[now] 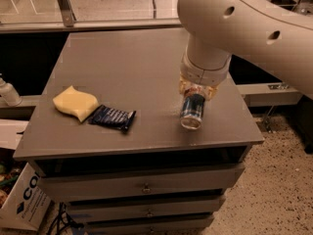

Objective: Place redbull can upright

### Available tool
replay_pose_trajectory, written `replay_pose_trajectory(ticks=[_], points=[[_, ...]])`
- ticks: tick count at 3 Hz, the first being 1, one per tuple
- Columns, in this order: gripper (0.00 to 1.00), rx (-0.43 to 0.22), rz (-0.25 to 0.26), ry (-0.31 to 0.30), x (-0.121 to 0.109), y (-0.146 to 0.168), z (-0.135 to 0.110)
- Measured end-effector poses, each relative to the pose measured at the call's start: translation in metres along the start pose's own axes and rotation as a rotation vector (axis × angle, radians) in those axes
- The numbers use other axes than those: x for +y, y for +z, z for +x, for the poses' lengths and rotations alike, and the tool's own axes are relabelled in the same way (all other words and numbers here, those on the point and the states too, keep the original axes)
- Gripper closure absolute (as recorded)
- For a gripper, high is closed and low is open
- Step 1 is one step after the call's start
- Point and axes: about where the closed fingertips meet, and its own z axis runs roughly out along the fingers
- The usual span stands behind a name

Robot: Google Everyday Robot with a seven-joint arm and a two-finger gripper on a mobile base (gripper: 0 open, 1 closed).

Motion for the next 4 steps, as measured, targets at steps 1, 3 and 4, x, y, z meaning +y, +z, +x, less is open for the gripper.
replay_pose_trajectory(ticks=[1,3,4], points=[[1.00,0.060,0.062,-0.025,-0.001,-0.001,0.024],[1.00,0.145,0.269,-0.081,-0.018,-0.008,0.068],[1.00,0.201,0.401,-0.122,-0.034,-0.013,0.083]])
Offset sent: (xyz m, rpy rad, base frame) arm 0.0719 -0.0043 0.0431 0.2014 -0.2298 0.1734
